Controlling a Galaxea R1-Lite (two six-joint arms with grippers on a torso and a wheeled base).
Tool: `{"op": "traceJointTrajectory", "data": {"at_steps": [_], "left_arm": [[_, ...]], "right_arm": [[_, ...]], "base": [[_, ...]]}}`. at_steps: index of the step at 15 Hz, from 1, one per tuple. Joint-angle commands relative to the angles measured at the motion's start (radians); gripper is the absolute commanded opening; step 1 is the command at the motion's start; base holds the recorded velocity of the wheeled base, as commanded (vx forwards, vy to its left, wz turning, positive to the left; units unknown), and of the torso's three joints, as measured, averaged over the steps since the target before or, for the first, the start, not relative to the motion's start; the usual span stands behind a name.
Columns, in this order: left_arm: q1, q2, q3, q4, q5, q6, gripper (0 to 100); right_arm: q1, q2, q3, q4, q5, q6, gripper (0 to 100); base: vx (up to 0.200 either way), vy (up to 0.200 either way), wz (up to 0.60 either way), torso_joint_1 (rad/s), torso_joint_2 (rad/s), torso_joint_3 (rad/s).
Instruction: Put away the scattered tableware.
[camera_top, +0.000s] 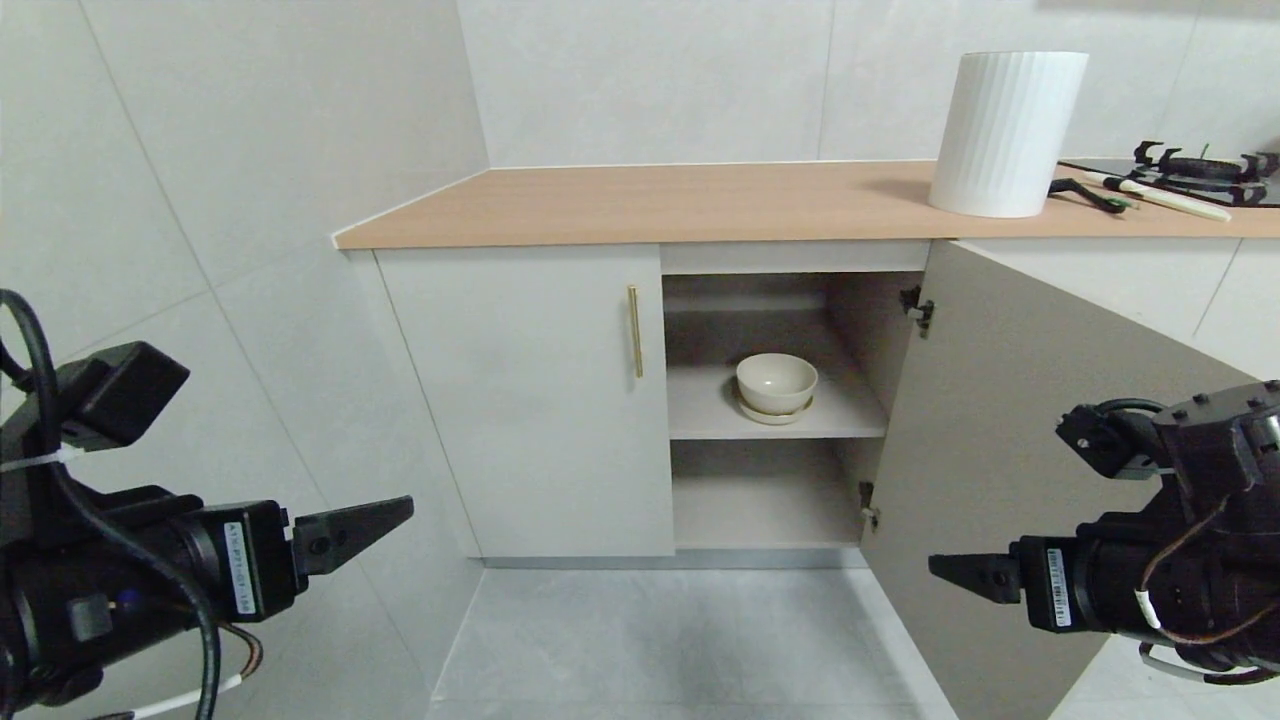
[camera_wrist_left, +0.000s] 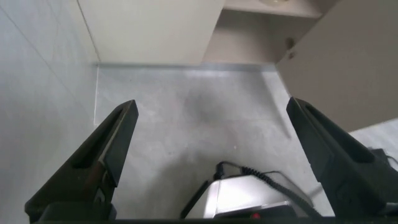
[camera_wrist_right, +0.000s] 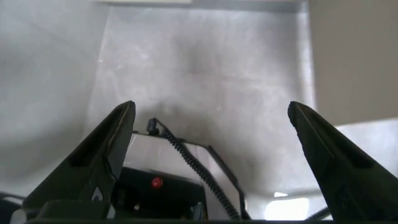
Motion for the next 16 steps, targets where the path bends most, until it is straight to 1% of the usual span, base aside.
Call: {"op": "traceJointTrajectory", "data": {"at_steps": [1,5,7,9,10,11,12,13,14,16], "left_arm": [[0.001,0.003,0.0,0.001,0.0,-0.001,100],[0.001,0.007,0.0,0.001,0.0,-0.001,100],[-0.001,0.007,0.0,0.001,0.0,-0.001,100],[0.001,0.007,0.0,0.001,0.0,-0.001,100],[0.001,0.007,0.0,0.001,0.0,-0.001,100],[0.001,0.006,0.0,0.001,0.0,-0.001,100],[-0.001,0.006,0.0,0.001,0.0,-0.001,100],[0.001,0.007,0.0,0.001,0.0,-0.001,100],[-0.001,0.007,0.0,0.001,0.0,-0.001,100],[0.001,0.007,0.0,0.001,0.0,-0.001,100]], "right_arm": [[-0.001,0.002,-0.001,0.007,0.0,0.0,100],[-0.018,0.002,-0.058,0.152,0.0,0.0,100],[-0.046,-0.004,-0.093,0.255,0.0,-0.038,100],[-0.064,-0.016,-0.13,0.358,-0.004,-0.049,100],[-0.081,-0.026,-0.168,0.436,-0.015,-0.049,100],[-0.112,-0.035,-0.205,0.5,-0.029,-0.052,100],[-0.158,-0.041,-0.225,0.534,-0.047,-0.074,100],[-0.21,-0.043,-0.236,0.547,-0.067,-0.103,100],[-0.293,-0.036,-0.24,0.542,-0.084,-0.143,100],[-0.408,-0.001,-0.266,0.539,-0.09,-0.177,100]], "base": [[0.0,-0.2,0.0,0.007,0.0,0.002],[0.0,-0.2,0.0,-0.002,0.0,-0.002],[0.0,-0.2,0.0,0.002,0.0,-0.005],[0.0,0.0,0.0,0.0,0.0,0.0],[0.0,0.0,0.0,0.0,0.0,0.0],[0.0,0.0,0.0,0.0,0.0,0.0],[0.0,0.0,0.0,0.0,0.0,0.0],[0.0,0.0,0.0,0.0,0.0,0.0],[0.0,0.0,0.0,0.0,0.0,0.0],[0.0,0.0,0.0,0.0,0.0,0.0]]}}
